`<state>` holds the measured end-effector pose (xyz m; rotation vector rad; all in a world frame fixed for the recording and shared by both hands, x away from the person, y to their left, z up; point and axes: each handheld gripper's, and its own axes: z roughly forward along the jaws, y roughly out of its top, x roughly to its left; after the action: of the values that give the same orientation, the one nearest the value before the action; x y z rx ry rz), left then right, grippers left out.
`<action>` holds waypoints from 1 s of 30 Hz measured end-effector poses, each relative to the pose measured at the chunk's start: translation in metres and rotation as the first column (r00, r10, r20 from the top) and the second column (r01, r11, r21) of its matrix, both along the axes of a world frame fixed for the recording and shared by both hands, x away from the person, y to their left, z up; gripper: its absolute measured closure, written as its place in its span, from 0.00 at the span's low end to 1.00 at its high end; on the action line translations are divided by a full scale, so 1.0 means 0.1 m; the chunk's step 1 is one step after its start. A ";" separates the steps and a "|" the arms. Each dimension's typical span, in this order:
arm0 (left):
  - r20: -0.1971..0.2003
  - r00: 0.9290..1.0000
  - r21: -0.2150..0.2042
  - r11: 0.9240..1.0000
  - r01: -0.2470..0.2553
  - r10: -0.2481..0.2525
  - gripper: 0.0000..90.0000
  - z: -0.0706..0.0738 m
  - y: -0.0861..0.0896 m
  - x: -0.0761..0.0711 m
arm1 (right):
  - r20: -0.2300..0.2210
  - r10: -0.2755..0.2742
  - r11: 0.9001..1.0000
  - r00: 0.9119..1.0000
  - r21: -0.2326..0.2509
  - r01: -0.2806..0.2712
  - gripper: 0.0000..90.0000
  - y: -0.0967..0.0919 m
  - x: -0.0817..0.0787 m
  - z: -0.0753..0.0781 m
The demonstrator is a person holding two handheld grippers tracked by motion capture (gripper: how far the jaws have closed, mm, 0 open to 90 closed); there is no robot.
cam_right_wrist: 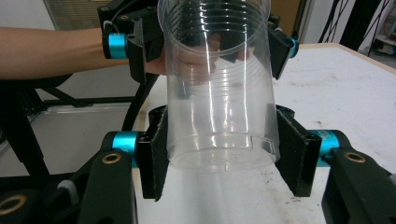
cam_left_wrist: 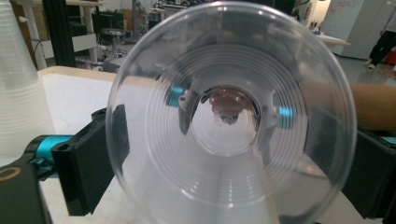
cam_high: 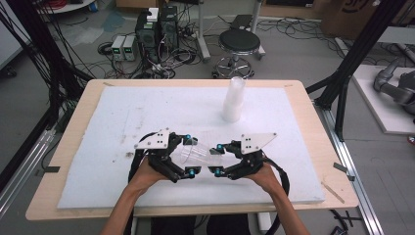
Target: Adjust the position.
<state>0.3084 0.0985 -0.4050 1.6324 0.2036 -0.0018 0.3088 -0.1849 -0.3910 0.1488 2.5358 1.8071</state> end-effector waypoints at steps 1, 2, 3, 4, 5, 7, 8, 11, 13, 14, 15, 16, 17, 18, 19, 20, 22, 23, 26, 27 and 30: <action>-0.003 1.000 -0.008 1.000 0.009 -0.009 0.08 0.00 -0.01 0.00 | -0.001 0.001 1.000 1.000 0.002 -0.001 0.48 0.00 0.00 0.00; -0.003 1.000 -0.013 1.000 0.016 -0.017 0.08 0.00 -0.01 0.01 | 0.000 0.001 1.000 1.000 0.003 -0.001 0.48 0.00 0.00 0.00; -0.002 1.000 -0.012 1.000 0.022 -0.022 0.10 0.00 -0.01 0.01 | 0.003 0.001 1.000 1.000 0.002 -0.001 0.48 0.00 0.00 0.00; -0.002 1.000 -0.009 1.000 0.023 -0.023 0.12 0.00 -0.01 0.01 | 0.000 0.002 1.000 1.000 0.001 -0.002 0.48 0.00 0.00 0.00; -0.008 1.000 -0.008 1.000 0.023 -0.023 0.12 -0.01 -0.01 0.01 | 0.002 0.004 1.000 1.000 0.003 -0.004 0.48 0.00 0.00 0.00; -0.013 0.999 -0.011 0.999 0.031 -0.031 0.15 -0.01 -0.01 0.02 | 0.002 0.006 1.000 1.000 0.003 -0.006 0.48 0.01 -0.01 -0.01; -0.013 0.999 -0.014 0.999 0.031 -0.031 0.16 -0.01 -0.01 0.02 | 0.004 0.005 1.000 1.000 0.005 -0.005 0.48 0.01 -0.01 -0.01; -0.012 0.999 -0.016 0.999 0.030 -0.031 0.20 -0.01 0.00 0.02 | 0.006 0.004 1.000 1.000 0.007 -0.004 0.48 0.01 -0.01 -0.02; -0.009 1.000 -0.016 0.999 0.029 -0.029 0.24 -0.01 0.01 0.02 | 0.010 0.006 1.000 1.000 0.007 -0.006 0.48 0.01 -0.01 -0.02; -0.008 1.000 -0.019 0.999 0.030 -0.030 0.26 0.00 0.01 0.02 | 0.010 0.009 1.000 1.000 0.010 -0.009 0.49 0.01 -0.01 -0.02; -0.004 1.000 -0.020 0.999 0.030 -0.030 0.27 0.00 0.01 0.02 | 0.012 0.011 1.000 1.000 0.010 -0.011 0.49 0.01 -0.01 -0.02; -0.003 1.000 -0.021 0.999 0.031 -0.031 0.27 0.00 0.01 0.02 | 0.011 0.011 1.000 1.000 0.011 -0.011 0.49 0.01 -0.01 -0.02; -0.003 0.999 -0.021 0.999 0.032 -0.032 0.28 0.00 0.01 0.02 | 0.013 0.012 1.000 1.000 0.009 -0.012 0.49 0.01 -0.01 -0.02; -0.002 0.999 -0.019 0.999 0.034 -0.034 0.29 0.00 0.01 0.02 | 0.013 0.012 1.000 1.000 0.007 -0.012 0.49 0.01 -0.01 -0.02; -0.001 0.999 -0.022 0.999 0.043 -0.043 0.29 0.00 0.01 0.02 | 0.013 0.011 1.000 1.000 0.005 -0.011 0.49 0.02 -0.01 -0.02; 0.006 0.999 -0.018 0.999 0.038 -0.038 0.33 0.00 0.01 0.01 | 0.012 0.009 1.000 1.000 0.003 -0.009 0.49 0.02 -0.01 -0.02; 0.004 0.999 -0.021 0.999 0.038 -0.038 0.33 0.00 0.00 0.01 | 0.014 0.009 1.000 1.000 0.003 -0.009 0.49 0.01 -0.01 -0.02; 0.004 0.999 -0.021 0.999 0.037 -0.037 0.33 0.00 0.01 0.01 | 0.017 0.008 1.000 1.000 0.004 -0.008 0.49 0.01 -0.01 -0.02; 0.008 0.999 -0.018 0.999 0.037 -0.037 0.33 0.00 0.00 0.01 | 0.020 0.008 1.000 1.000 0.001 -0.008 0.49 0.01 -0.01 -0.02; 0.009 0.999 -0.017 0.999 0.038 -0.038 0.33 0.00 0.00 0.01 | 0.020 0.007 1.000 1.000 0.000 -0.007 0.49 0.01 -0.01 -0.02; 0.007 0.999 -0.014 0.999 0.040 -0.040 0.34 0.00 0.00 0.01 | 0.022 0.010 1.000 1.000 -0.006 -0.010 0.48 0.02 -0.02 -0.02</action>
<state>0.3094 0.0987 -0.4051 1.6218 0.1654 -0.0284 0.3072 -0.1834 -0.3928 0.1154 2.5308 1.7947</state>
